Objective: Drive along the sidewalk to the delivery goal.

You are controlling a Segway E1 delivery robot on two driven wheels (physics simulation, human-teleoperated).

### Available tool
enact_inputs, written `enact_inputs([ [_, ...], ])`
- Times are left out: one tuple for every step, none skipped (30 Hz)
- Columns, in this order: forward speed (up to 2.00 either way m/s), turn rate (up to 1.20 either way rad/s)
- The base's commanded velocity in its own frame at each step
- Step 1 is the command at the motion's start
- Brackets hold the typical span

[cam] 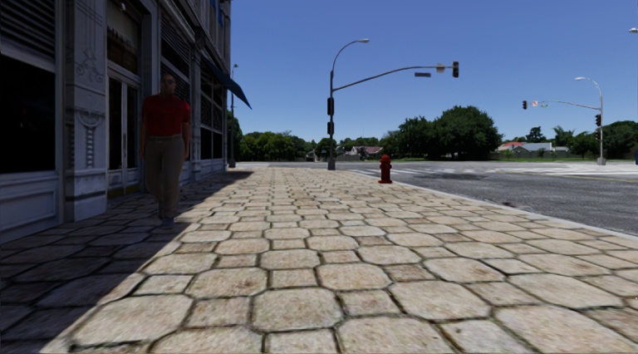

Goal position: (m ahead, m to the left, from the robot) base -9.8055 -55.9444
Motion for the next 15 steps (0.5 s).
enact_inputs([
  [2.00, 0.00],
  [2.00, 0.00],
  [2.00, 0.00],
  [2.00, 0.00],
  [2.00, 0.00],
  [2.00, 0.00],
  [2.00, 0.00],
  [2.00, 0.00],
  [2.00, 0.00],
  [2.00, 0.00],
  [2.00, 0.00],
  [2.00, 0.00],
  [2.00, 0.00],
  [2.00, 0.00],
  [2.00, 0.00],
])
